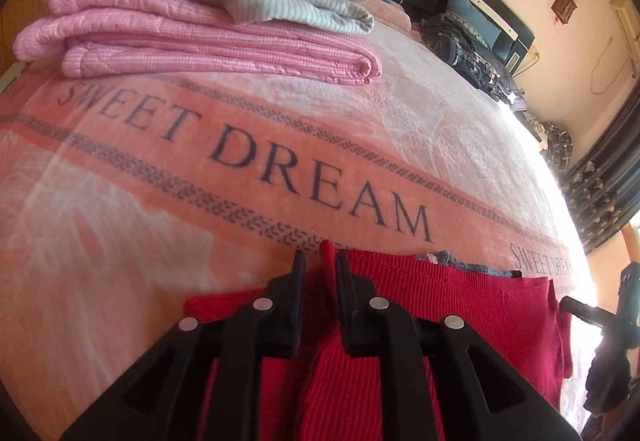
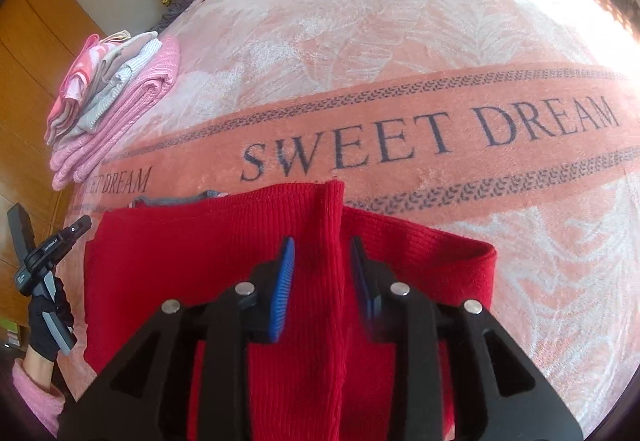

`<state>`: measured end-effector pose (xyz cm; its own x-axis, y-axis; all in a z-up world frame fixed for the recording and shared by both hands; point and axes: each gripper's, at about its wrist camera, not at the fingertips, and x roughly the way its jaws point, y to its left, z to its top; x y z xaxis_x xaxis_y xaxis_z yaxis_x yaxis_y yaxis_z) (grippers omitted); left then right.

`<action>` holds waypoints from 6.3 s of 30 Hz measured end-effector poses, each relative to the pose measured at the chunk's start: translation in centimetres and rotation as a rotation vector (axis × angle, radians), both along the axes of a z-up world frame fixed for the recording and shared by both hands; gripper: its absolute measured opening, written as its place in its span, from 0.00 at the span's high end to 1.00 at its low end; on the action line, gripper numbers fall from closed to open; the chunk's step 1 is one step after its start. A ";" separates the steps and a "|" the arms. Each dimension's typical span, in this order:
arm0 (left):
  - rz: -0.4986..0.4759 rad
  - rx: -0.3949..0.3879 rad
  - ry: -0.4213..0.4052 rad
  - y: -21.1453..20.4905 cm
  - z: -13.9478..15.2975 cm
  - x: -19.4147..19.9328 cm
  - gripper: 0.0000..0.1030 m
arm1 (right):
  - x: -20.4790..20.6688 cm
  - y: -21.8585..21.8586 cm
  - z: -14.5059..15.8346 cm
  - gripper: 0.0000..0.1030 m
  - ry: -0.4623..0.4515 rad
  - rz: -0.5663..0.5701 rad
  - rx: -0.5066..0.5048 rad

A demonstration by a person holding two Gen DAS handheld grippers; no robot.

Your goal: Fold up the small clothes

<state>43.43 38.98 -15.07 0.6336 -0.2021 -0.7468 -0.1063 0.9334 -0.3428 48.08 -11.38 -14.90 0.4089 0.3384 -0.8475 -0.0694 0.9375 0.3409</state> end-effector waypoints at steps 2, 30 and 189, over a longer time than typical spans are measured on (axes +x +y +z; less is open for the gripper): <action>-0.015 -0.024 -0.034 0.7 2.4 -2.4 0.79 | -2.5 -0.1 2.0 0.66 0.016 0.043 0.006; -0.202 -0.117 0.099 -4.8 -3.1 -13.7 0.62 | -16.5 -3.6 -2.7 0.77 0.189 0.137 0.186; -0.327 -0.869 0.017 -7.6 -5.2 -2.3 0.79 | -16.5 20.6 5.3 0.93 -0.028 0.631 0.349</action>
